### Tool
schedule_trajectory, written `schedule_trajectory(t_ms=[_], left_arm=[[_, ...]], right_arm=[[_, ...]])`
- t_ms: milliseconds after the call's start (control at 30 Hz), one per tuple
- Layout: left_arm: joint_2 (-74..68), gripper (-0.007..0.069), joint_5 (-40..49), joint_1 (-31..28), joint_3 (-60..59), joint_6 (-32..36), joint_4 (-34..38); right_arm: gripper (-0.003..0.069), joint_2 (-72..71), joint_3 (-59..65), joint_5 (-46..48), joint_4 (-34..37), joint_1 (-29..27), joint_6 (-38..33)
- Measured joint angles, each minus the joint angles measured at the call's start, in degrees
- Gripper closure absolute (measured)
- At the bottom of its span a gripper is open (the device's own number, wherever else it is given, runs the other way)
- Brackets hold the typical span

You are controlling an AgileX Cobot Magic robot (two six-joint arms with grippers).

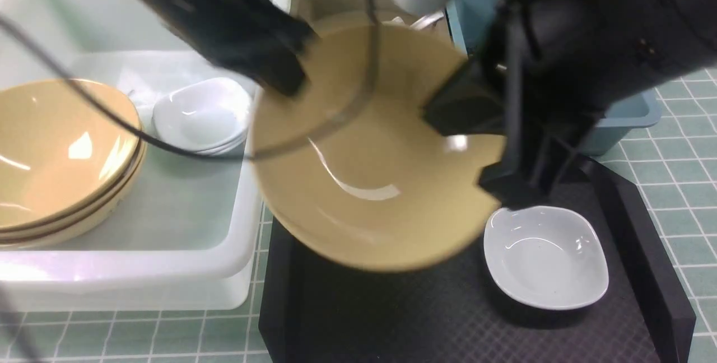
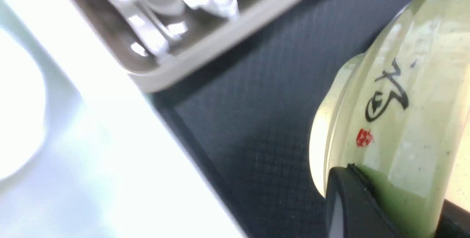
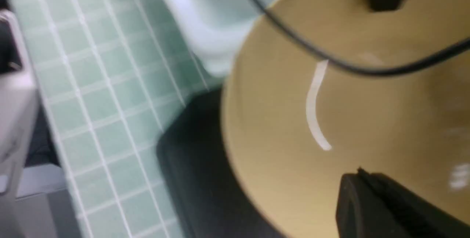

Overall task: On blue table put chopsticks spoon bowls plates into blue grey white boxes.
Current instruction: 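Place the tan bowl onto the bowl stack in the left bin with the left gripper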

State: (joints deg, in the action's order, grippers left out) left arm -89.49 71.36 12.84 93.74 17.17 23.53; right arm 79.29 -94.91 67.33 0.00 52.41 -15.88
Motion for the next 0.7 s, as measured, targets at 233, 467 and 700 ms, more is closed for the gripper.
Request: schedule_trajectory(t_ms=[233, 467, 700], left_arm=[[14.66, 0.0618, -0.11, -20.32, -10.55, -0.06, 0.59], [22.24, 0.0618, -7.59, -45.36, -22.49, -0.4, 2.91], [20.71, 0.0618, -16.64, -53.6, -26.97, -0.59, 6.91]], right_arm=[[0.0622, 6.93, -6.54, 0.12, -1.38, 4.57, -1.42], [0.0622, 15.24, -11.54, 0.26, -1.51, 8.48, -5.09], [0.0622, 17.1, -12.89, 0.28, -1.57, 8.94, -7.11]])
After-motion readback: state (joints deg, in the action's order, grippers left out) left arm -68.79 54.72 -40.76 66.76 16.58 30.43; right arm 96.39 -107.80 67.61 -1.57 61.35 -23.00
